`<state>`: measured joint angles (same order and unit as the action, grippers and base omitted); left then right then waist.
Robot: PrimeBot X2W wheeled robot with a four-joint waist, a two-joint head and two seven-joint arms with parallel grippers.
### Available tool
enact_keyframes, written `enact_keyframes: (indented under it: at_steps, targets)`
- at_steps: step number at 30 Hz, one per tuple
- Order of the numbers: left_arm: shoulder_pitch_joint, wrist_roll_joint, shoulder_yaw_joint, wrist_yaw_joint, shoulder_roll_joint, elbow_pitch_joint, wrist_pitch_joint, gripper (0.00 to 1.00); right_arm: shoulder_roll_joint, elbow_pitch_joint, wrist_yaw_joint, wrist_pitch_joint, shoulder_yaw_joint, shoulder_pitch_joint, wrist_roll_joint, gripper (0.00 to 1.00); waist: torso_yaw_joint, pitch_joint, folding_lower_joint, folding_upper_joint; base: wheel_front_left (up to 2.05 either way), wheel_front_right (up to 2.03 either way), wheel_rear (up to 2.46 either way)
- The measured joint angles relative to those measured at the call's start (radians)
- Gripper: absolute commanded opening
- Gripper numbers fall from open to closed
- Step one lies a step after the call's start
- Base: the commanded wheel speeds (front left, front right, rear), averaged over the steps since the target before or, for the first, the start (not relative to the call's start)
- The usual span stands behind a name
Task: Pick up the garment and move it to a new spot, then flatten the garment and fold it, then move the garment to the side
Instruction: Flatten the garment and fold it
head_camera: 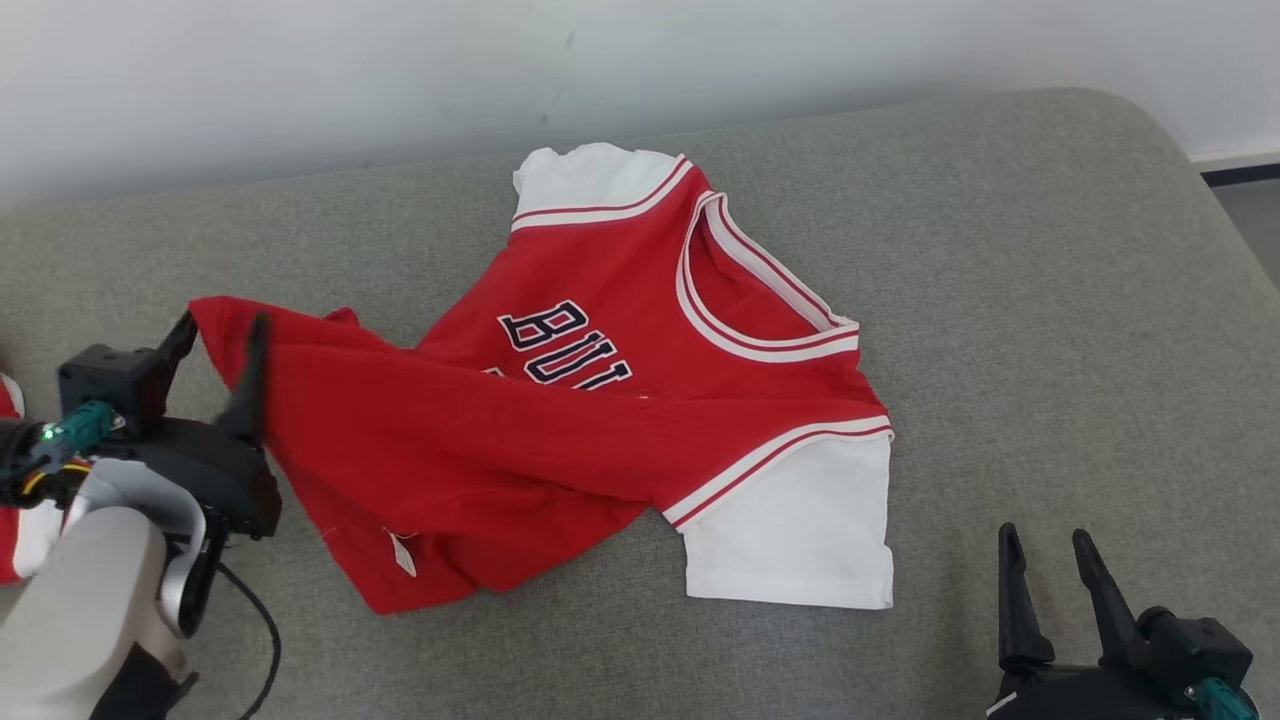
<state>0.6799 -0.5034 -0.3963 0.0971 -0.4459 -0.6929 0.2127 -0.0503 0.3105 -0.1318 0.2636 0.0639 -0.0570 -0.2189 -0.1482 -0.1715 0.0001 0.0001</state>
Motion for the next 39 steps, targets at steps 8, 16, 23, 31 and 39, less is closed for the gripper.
enact_keyframes:
  at_steps: [8,16,23,31,39]
  targets:
    - [-0.032,-0.001,0.026,-0.023,0.015,0.040,0.041,1.00,0.000,-0.002,0.000,0.000,0.005,0.009,-0.001,1.00,0.035,0.029,-0.0002,0.0000,0.00,0.00,0.00]
    - [-0.190,-0.003,0.105,-0.091,0.020,0.228,0.050,1.00,0.000,-0.013,0.000,0.000,0.009,0.042,0.004,1.00,0.086,0.083,-0.0002,0.0000,0.00,0.00,0.00]
    - [-0.399,0.039,0.181,-0.139,0.071,0.435,0.050,1.00,0.000,-0.025,0.000,0.000,0.011,0.072,0.011,1.00,0.135,0.128,-0.0003,-0.0001,0.00,0.00,0.00]
    - [-0.590,0.121,0.209,-0.164,0.161,0.523,0.050,1.00,0.000,-0.035,0.000,0.000,0.009,0.095,0.019,1.00,0.191,0.164,-0.0003,-0.0001,0.00,0.00,0.00]
    - [-0.619,0.156,0.220,-0.132,0.203,0.501,0.050,1.00,0.000,-0.034,0.000,0.000,0.002,0.097,0.027,1.00,0.200,0.166,-0.0001,-0.0001,0.00,0.00,0.00]
